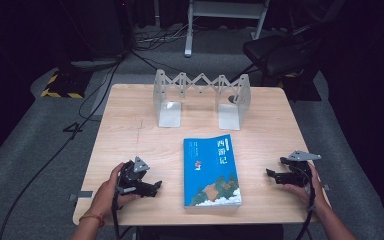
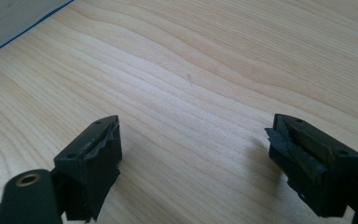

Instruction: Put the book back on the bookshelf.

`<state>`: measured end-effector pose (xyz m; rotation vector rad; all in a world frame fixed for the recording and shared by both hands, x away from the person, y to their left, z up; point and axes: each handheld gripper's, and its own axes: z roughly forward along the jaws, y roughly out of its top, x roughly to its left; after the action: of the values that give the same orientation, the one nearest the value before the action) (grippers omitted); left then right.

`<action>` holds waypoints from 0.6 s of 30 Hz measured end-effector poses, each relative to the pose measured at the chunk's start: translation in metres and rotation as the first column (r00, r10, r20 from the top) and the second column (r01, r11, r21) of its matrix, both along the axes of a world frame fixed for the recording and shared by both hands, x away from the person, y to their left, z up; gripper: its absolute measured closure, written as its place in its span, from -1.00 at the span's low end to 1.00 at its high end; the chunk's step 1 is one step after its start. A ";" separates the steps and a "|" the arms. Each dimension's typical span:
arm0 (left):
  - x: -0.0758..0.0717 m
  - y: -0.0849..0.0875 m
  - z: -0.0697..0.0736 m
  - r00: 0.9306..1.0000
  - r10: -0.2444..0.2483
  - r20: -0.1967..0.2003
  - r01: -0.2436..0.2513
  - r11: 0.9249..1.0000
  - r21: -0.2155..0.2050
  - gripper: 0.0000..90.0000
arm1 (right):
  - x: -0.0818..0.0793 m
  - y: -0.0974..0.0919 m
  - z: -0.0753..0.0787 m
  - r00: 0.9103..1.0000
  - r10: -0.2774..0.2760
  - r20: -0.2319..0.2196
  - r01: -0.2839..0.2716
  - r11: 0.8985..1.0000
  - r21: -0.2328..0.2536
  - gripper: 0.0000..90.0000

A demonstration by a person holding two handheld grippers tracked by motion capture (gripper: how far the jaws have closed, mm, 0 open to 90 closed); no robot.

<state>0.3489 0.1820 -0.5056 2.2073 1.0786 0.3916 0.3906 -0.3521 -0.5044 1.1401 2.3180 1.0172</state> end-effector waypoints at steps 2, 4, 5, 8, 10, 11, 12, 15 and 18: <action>0.002 -0.002 0.000 1.000 0.001 -0.001 -0.001 1.000 -0.002 -0.98 | 0.000 0.000 0.000 1.000 0.006 -0.001 -0.006 1.000 0.001 -0.62; 0.004 -0.003 0.000 1.000 0.007 -0.003 -0.007 1.000 -0.001 -0.99 | -0.001 0.000 0.001 0.999 0.036 -0.005 -0.036 0.999 -0.005 -0.61; 0.006 -0.005 0.000 1.000 -0.006 0.003 0.006 1.000 -0.001 -0.98 | -0.002 0.001 0.001 0.999 0.041 -0.006 -0.041 0.999 -0.004 -0.60; 0.005 -0.011 0.000 1.000 -0.018 0.002 0.018 1.000 -0.003 -0.98 | -0.004 0.003 0.002 0.997 0.081 0.008 -0.081 0.997 -0.014 -0.52; -0.002 -0.013 0.001 0.997 -0.071 -0.012 0.071 0.997 0.012 -0.98 | -0.005 0.007 0.003 0.994 0.113 -0.002 -0.113 0.993 -0.023 -0.48; -0.005 -0.013 0.002 0.996 -0.083 -0.017 0.083 0.996 0.020 -0.98 | -0.006 0.010 0.004 0.991 0.134 -0.003 -0.134 0.991 -0.031 -0.48; -0.010 -0.015 0.003 0.994 -0.105 -0.029 0.106 0.994 0.017 -0.98 | -0.007 0.013 0.005 0.989 0.149 -0.002 -0.149 0.988 -0.034 -0.48; -0.026 -0.020 0.006 0.973 -0.223 -0.064 0.226 0.973 0.043 -0.99 | -0.013 0.026 0.010 0.975 0.224 -0.005 -0.224 0.974 -0.046 -0.46; -0.039 -0.026 0.004 0.976 -0.211 -0.043 0.213 0.977 0.028 -0.99 | -0.020 0.043 0.014 0.955 0.297 -0.022 -0.297 0.953 -0.054 -0.46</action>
<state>0.3103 0.1565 -0.5018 2.3392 0.8504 0.2735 0.3705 -0.3091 -0.4900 0.7923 2.5653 1.0369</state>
